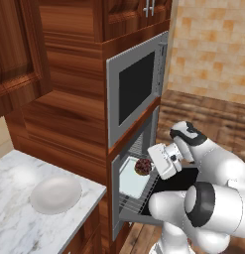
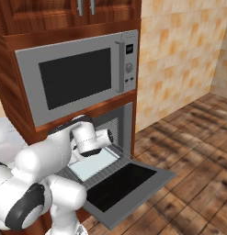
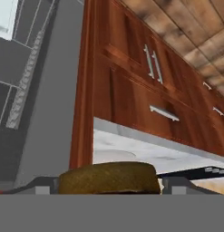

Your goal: Take the baked cake out of the oven and place it on the plate for cooling. Then close the oven door.

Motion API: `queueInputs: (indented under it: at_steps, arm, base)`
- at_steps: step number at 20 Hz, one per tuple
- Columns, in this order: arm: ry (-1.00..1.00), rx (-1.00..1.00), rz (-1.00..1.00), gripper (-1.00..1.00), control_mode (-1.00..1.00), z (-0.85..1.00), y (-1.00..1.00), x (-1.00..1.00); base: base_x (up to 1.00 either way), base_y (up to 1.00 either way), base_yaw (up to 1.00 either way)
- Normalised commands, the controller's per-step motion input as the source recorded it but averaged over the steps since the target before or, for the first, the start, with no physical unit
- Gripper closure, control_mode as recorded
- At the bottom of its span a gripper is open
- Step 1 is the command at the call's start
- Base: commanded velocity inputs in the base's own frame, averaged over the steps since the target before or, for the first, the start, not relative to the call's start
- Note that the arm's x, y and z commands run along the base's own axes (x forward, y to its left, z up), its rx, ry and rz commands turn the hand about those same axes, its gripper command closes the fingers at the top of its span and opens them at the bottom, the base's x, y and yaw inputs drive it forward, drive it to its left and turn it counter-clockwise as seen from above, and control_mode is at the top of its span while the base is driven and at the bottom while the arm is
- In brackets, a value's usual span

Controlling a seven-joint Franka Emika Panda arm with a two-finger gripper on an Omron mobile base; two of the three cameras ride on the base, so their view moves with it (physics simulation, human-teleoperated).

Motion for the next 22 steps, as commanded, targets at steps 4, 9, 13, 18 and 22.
queueInputs:
  at_steps: [4, 9, 13, 18, 22]
  arm:
    - [0.13, 0.0, -0.02, 1.0, -1.0, 0.87, 0.95, -0.9]
    - [0.1, 0.0, -0.06, 1.0, -1.0, 0.75, 1.0, -0.65]
    - [0.15, -0.06, -0.07, 1.0, -1.0, 0.47, 1.0, -0.33]
    - [0.09, -0.24, -0.09, 1.0, -1.0, 0.01, 1.0, -0.03]
    - [0.08, -0.34, -0.11, 1.0, -1.0, -0.14, 1.0, 0.0]
  base:
    - [0.0, 0.0, 0.0]
    - [0.0, 0.0, 0.0]
    - [0.0, 0.0, 0.0]
    - [0.0, 0.0, 0.0]
    - [0.0, 0.0, 0.0]
